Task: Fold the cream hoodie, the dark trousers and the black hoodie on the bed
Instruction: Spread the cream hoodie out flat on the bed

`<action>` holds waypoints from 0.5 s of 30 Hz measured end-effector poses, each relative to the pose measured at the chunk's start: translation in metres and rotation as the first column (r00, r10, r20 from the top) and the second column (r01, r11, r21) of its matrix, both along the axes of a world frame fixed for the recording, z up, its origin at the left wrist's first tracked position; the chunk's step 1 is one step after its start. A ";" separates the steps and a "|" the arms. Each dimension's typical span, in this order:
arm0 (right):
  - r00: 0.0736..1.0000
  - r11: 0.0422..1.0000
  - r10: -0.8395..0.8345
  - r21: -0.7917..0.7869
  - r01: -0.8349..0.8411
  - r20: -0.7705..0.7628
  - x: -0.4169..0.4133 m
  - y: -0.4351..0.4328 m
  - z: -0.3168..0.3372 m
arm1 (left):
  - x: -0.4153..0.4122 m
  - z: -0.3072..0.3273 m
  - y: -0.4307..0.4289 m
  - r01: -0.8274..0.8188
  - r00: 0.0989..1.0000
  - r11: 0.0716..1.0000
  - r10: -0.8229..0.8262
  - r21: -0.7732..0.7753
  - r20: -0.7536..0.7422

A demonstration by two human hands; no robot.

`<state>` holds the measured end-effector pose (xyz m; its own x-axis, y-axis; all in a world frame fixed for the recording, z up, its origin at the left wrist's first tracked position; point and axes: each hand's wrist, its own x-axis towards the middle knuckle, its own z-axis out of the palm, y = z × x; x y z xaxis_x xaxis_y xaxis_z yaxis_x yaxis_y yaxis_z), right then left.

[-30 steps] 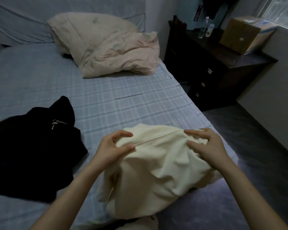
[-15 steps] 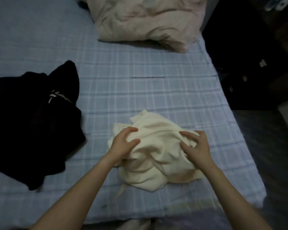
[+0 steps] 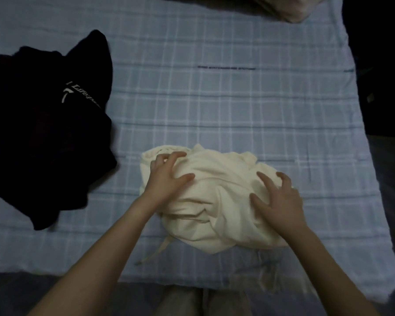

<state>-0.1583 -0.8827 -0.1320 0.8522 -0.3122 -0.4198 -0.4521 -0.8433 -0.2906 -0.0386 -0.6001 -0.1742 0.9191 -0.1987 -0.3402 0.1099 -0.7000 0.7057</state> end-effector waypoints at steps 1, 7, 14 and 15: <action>0.999 0.998 0.036 -0.056 -0.035 0.032 0.014 -0.005 0.003 | 0.010 0.001 -0.005 -0.038 0.999 0.999 0.038 -0.026 -0.015; 0.962 0.922 0.237 0.280 -0.267 0.136 0.117 0.011 -0.027 | 0.007 -0.022 -0.021 0.061 0.979 0.997 -0.051 0.045 -0.200; 0.873 0.776 0.483 0.493 -0.392 -0.067 0.112 0.052 -0.076 | -0.056 -0.037 0.004 0.019 0.997 1.000 -0.019 -0.011 -0.071; 0.873 0.765 0.483 0.515 -0.388 -0.059 0.101 0.055 -0.077 | -0.063 -0.037 0.008 0.015 0.998 0.999 -0.018 -0.039 -0.066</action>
<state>-0.0574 -0.8273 -0.2091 0.7420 0.3521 -0.5704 -0.1531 -0.7394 -0.6556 -0.1020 -0.5922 -0.2111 0.8914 -0.2277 -0.3918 0.1459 -0.6742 0.7239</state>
